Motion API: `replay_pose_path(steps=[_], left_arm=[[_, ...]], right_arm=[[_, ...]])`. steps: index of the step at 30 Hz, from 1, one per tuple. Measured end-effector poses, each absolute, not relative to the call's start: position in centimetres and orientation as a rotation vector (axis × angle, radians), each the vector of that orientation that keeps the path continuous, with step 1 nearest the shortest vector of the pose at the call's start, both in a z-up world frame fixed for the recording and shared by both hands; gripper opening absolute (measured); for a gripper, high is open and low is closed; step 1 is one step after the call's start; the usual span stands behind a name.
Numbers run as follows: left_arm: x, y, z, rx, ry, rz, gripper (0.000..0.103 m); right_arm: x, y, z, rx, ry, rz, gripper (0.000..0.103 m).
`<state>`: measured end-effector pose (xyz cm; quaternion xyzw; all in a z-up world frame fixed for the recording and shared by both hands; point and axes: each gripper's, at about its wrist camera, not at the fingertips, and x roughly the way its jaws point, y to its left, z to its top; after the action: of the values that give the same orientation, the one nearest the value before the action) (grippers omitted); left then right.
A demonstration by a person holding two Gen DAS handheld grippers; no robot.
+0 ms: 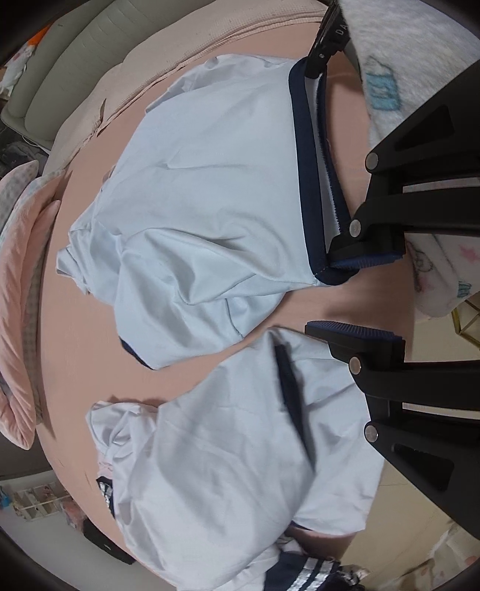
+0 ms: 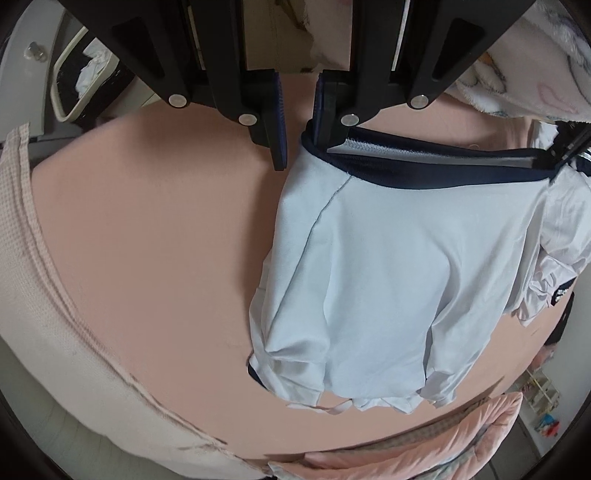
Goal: Fold clothes
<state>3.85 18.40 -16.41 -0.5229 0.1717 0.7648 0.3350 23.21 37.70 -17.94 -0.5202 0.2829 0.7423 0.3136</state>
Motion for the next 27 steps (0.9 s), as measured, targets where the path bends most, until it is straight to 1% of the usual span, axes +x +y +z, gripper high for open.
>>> replay_pose_path(steps=[7,13,14,15,16,17,18,19,20,21,22,24,27], left_arm=[[3.2,19.1,-17.1,-1.377,0.431,1.969,0.024],[2.7,19.2,-17.3,-1.384,0.399,1.937,0.024],[2.5,19.2,-17.1,-1.381,0.381,1.923,0.024],[2.4,18.9,-16.8,-1.377,0.355,1.926,0.028],[2.3,18.7,-16.4,-1.373,0.329,1.929,0.038],[2.2,18.4,-16.0,-1.369,0.303,1.932,0.044],[2.1,18.2,-15.7,-1.365,0.277,1.935,0.054],[2.0,18.0,-15.3,-1.361,0.251,1.937,0.062],[1.9,17.7,-14.9,-1.356,0.225,1.940,0.066],[1.8,17.5,-14.5,-1.352,0.199,1.942,0.072],[1.7,17.2,-14.2,-1.347,0.173,1.944,0.075],[1.4,16.8,-13.4,-1.337,0.122,1.947,0.076],[0.8,16.7,-12.8,-1.333,0.075,1.959,0.076]], right_arm=[[22.1,38.7,-19.4,-1.398,0.774,1.941,0.010],[21.6,39.3,-18.7,-1.378,0.768,1.986,0.010],[21.5,39.5,-18.6,-1.374,0.766,1.994,0.012],[21.4,39.6,-18.5,-1.371,0.765,2.002,0.014],[21.3,39.7,-18.4,-1.367,0.764,2.010,0.024],[21.2,39.8,-18.3,-1.363,0.762,2.017,0.039],[21.2,39.9,-18.2,-1.359,0.761,2.025,0.048],[21.1,40.0,-18.1,-1.356,0.760,2.033,0.058],[21.1,40.1,-17.7,-1.335,0.765,2.049,0.063],[21.2,40.1,-17.2,-1.310,0.771,2.066,0.063],[21.3,40.2,-16.7,-1.291,0.780,2.078,0.065],[21.4,40.4,-15.7,-1.258,0.800,2.098,0.068],[21.7,40.6,-15.1,-1.209,0.837,2.110,0.069]])
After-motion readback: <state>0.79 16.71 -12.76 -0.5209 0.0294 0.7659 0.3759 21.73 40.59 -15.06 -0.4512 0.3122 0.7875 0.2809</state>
